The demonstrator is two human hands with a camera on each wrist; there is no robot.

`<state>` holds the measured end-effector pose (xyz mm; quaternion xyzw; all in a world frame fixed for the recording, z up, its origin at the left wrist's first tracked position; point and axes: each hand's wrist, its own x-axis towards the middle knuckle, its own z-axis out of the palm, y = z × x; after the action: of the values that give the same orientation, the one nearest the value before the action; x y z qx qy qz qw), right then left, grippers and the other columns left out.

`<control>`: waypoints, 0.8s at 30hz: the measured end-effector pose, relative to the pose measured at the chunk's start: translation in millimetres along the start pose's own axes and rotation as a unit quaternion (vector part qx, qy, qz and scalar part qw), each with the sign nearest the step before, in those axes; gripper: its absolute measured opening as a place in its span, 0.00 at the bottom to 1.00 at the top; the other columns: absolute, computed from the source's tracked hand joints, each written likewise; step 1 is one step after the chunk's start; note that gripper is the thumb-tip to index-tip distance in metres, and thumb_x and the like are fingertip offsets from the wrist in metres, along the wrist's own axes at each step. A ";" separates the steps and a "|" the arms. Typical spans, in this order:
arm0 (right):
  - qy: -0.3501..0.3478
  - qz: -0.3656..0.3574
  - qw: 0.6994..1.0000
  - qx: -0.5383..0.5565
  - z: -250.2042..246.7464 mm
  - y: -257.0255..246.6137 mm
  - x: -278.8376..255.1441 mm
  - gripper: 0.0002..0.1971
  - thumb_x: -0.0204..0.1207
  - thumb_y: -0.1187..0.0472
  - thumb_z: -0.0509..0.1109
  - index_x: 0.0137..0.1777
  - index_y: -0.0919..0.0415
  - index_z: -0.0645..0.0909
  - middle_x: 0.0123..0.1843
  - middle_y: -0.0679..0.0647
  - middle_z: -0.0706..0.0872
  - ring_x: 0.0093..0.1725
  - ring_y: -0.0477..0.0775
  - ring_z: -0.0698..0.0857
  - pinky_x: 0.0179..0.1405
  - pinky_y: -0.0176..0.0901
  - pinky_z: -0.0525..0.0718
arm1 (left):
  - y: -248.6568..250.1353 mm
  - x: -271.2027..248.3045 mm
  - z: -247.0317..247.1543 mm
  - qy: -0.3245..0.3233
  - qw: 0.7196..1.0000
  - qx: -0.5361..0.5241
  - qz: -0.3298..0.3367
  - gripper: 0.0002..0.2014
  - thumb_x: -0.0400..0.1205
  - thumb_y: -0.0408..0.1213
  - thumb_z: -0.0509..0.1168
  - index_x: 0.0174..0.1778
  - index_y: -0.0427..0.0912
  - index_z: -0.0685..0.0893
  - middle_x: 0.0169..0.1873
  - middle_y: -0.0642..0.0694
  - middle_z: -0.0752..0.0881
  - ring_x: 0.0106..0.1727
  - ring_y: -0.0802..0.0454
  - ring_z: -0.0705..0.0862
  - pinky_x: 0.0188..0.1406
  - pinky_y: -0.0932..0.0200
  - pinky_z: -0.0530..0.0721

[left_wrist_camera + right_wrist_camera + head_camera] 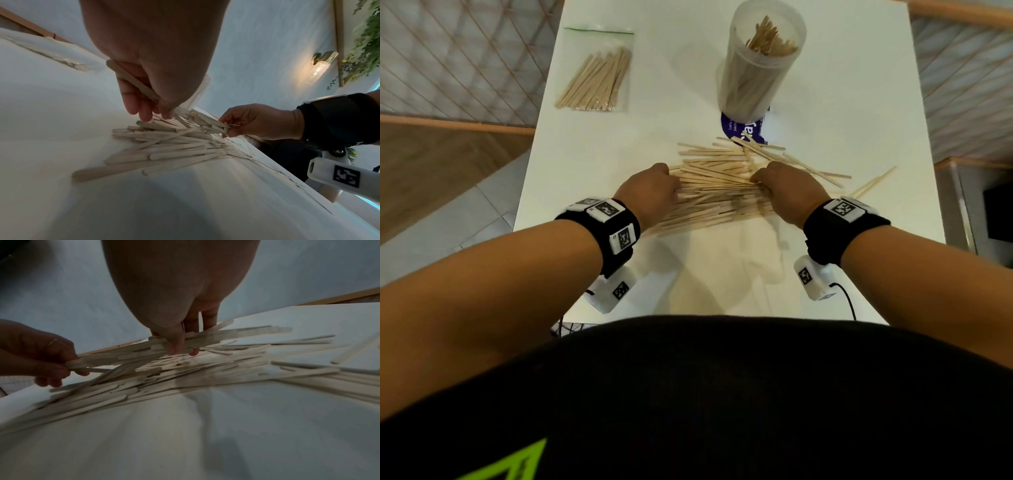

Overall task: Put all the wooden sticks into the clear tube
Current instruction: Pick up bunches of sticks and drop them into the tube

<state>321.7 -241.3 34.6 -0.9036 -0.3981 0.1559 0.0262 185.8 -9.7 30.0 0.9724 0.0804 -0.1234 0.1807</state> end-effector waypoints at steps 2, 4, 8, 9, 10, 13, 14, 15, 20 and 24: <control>-0.011 -0.012 1.000 0.016 -2.1 3.2 -2.2 0.25 0.78 0.73 0.61 0.73 0.53 0.74 0.61 0.57 0.80 0.61 0.64 0.80 0.57 0.56 0.80 | 1.8 -0.5 -3.0 -0.004 1.000 0.010 -0.006 0.14 0.84 0.33 0.58 0.62 0.41 0.84 0.57 0.40 0.79 0.54 0.37 0.82 0.52 0.52 0.79; -0.035 -0.014 0.999 0.026 -4.9 6.5 -4.6 0.31 0.76 0.75 0.60 0.77 0.50 0.69 0.63 0.57 0.79 0.63 0.64 0.79 0.61 0.56 0.79 | 4.7 -2.3 -8.5 -0.016 0.999 0.037 -0.011 0.16 0.83 0.32 0.57 0.64 0.42 0.83 0.57 0.41 0.80 0.56 0.38 0.82 0.52 0.51 0.80; -0.051 0.005 0.998 0.035 -10.8 11.9 -10.1 0.39 0.72 0.78 0.59 0.81 0.48 0.62 0.68 0.59 0.79 0.67 0.65 0.78 0.66 0.56 0.76 | 9.0 -6.2 -19.8 -0.037 0.994 0.098 -0.012 0.20 0.82 0.31 0.54 0.69 0.47 0.78 0.58 0.43 0.80 0.57 0.40 0.80 0.49 0.49 0.81; -0.055 0.012 0.998 0.033 -11.7 13.8 -10.6 0.40 0.71 0.78 0.58 0.81 0.48 0.62 0.70 0.59 0.78 0.67 0.65 0.78 0.66 0.56 0.76 | 9.8 -6.6 -22.3 -0.037 0.994 0.104 -0.010 0.21 0.83 0.31 0.53 0.71 0.48 0.77 0.59 0.43 0.80 0.58 0.40 0.80 0.49 0.49 0.79; -0.062 0.019 0.997 0.031 -11.9 15.9 -10.7 0.39 0.71 0.77 0.58 0.81 0.48 0.62 0.71 0.59 0.77 0.68 0.64 0.77 0.67 0.56 0.76 | 9.8 -6.9 -24.9 -0.036 0.993 0.107 -0.010 0.21 0.83 0.32 0.53 0.72 0.48 0.76 0.59 0.43 0.79 0.59 0.40 0.80 0.48 0.50 0.78; -0.079 0.043 0.996 0.027 -13.4 22.5 -14.6 0.33 0.74 0.75 0.57 0.79 0.52 0.67 0.73 0.59 0.75 0.71 0.64 0.75 0.71 0.53 0.73 | 10.2 -6.6 -34.5 -0.045 0.993 0.109 -0.024 0.20 0.84 0.33 0.52 0.71 0.45 0.76 0.61 0.41 0.79 0.59 0.39 0.80 0.50 0.50 0.77; -0.079 0.051 0.995 0.032 -15.2 24.3 -17.0 0.30 0.75 0.74 0.57 0.77 0.54 0.69 0.73 0.60 0.75 0.71 0.64 0.75 0.71 0.53 0.72 | 10.2 -6.5 -38.2 -0.051 0.993 0.104 -0.034 0.19 0.84 0.34 0.52 0.70 0.44 0.77 0.61 0.41 0.79 0.60 0.38 0.80 0.52 0.50 0.77; -0.079 0.060 0.994 0.043 -16.8 25.4 -18.7 0.27 0.77 0.73 0.57 0.76 0.57 0.71 0.72 0.62 0.75 0.70 0.64 0.75 0.70 0.52 0.73 | 9.7 -6.5 -41.3 -0.055 0.993 0.092 -0.045 0.18 0.85 0.35 0.51 0.68 0.42 0.78 0.61 0.40 0.80 0.59 0.38 0.81 0.53 0.50 0.78; -0.036 0.120 0.985 0.120 -36.5 26.6 -29.6 0.11 0.87 0.59 0.55 0.60 0.65 0.73 0.53 0.63 0.80 0.48 0.62 0.78 0.44 0.48 0.71 | 9.7 -9.2 -57.4 -0.069 0.992 0.026 -0.100 0.16 0.88 0.37 0.48 0.58 0.34 0.78 0.56 0.38 0.82 0.52 0.38 0.80 0.49 0.49 0.77; 0.017 0.151 0.966 0.207 -50.6 26.3 -37.1 0.12 0.87 0.58 0.56 0.66 0.62 0.70 0.55 0.62 0.81 0.49 0.61 0.79 0.44 0.42 0.68 | 14.4 -2.8 -70.3 -0.070 0.987 -0.079 -0.124 0.12 0.85 0.36 0.54 0.56 0.35 0.79 0.56 0.41 0.81 0.52 0.42 0.78 0.50 0.50 0.77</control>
<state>332.2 -282.3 87.8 -0.9306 -0.2155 0.2217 0.1961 200.9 2.8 99.1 0.9265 0.1975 -0.2055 0.2457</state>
